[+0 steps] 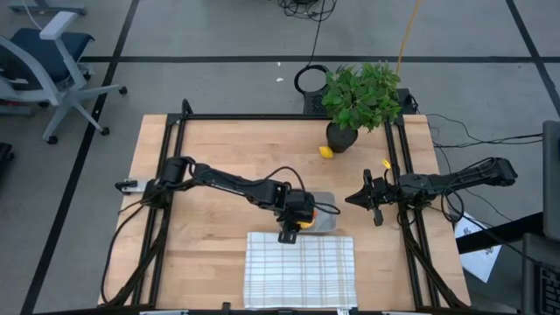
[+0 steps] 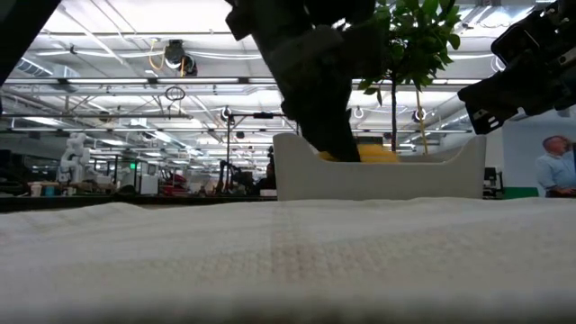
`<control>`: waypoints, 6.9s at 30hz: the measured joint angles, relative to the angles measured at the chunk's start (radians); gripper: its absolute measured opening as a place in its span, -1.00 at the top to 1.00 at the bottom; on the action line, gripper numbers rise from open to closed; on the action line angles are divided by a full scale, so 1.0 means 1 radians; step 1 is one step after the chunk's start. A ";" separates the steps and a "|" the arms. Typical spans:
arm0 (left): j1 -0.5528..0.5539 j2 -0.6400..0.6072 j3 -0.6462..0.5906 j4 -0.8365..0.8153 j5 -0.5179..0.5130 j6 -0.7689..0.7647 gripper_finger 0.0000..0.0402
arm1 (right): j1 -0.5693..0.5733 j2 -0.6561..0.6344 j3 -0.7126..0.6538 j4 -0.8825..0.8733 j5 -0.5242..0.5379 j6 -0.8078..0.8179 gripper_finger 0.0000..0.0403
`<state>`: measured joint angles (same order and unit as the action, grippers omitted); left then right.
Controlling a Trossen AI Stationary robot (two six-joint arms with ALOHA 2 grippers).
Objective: Pick and placing Produce into tupperware
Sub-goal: Put the yellow banana into the gray bin, then adjust the gray bin
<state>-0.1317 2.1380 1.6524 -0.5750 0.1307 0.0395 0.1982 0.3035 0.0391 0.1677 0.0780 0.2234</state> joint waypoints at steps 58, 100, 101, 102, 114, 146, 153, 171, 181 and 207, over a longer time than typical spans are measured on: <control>-0.007 0.037 -0.002 -0.001 -0.040 0.130 0.27 | 0.000 0.000 0.000 -0.001 0.000 -0.008 1.00; 0.007 0.069 0.025 -0.094 -0.113 0.096 0.27 | 0.000 0.000 0.000 -0.024 0.000 -0.008 1.00; 0.009 0.069 0.025 -0.095 -0.111 0.095 0.27 | 0.000 0.000 0.000 -0.023 0.000 -0.008 1.00; 0.009 0.068 0.025 -0.094 -0.107 0.094 0.27 | 0.000 0.000 0.000 -0.024 0.000 -0.008 1.00; 0.008 0.068 0.025 -0.086 -0.106 0.097 0.18 | 0.000 0.000 0.000 -0.024 0.000 -0.008 1.00; 0.005 0.017 0.329 -0.450 -0.262 0.195 0.24 | 0.000 0.000 0.000 -0.022 0.000 -0.003 1.00; 0.009 0.017 0.376 -0.506 -0.257 0.188 0.94 | 0.000 0.000 0.000 -0.023 0.000 -0.001 1.00; 0.003 -0.391 0.024 -0.294 -0.465 0.040 1.00 | 0.000 0.001 0.000 -0.020 0.000 -0.002 1.00; 0.005 -0.622 -0.482 0.139 -0.476 -0.077 1.00 | 0.000 0.001 0.000 -0.015 0.000 -0.003 1.00; -0.031 -0.548 -0.798 0.436 -0.552 -0.327 1.00 | 0.013 0.152 0.000 -0.012 0.000 0.092 1.00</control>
<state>-0.1625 1.5903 0.8540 -0.1395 -0.4210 -0.2872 0.2115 0.4560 0.0391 0.1557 0.0783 0.3152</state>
